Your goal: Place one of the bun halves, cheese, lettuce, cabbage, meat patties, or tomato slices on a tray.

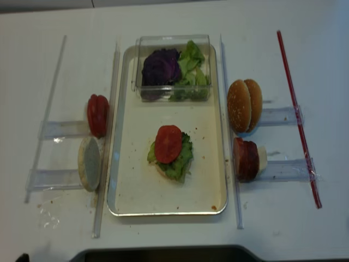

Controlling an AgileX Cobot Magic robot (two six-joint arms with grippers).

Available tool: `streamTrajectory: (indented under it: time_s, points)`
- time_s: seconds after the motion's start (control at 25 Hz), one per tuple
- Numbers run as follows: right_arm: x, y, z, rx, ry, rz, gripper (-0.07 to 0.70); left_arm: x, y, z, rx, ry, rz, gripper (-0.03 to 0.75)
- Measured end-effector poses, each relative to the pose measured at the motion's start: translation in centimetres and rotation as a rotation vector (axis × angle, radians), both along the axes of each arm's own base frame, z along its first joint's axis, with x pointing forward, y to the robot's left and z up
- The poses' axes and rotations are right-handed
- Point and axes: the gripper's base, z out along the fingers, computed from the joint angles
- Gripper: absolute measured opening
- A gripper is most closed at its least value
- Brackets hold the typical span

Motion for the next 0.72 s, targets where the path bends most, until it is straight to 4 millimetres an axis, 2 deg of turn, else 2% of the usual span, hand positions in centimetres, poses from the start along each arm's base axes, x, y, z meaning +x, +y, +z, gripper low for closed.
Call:
streamTrajectory:
  time_s: [0.72]
  points:
    - [0.00,0.00,0.00,0.000,0.000,0.000,0.392,0.63,-0.01,-0.69,0.043,-0.007,-0.024,0.428]
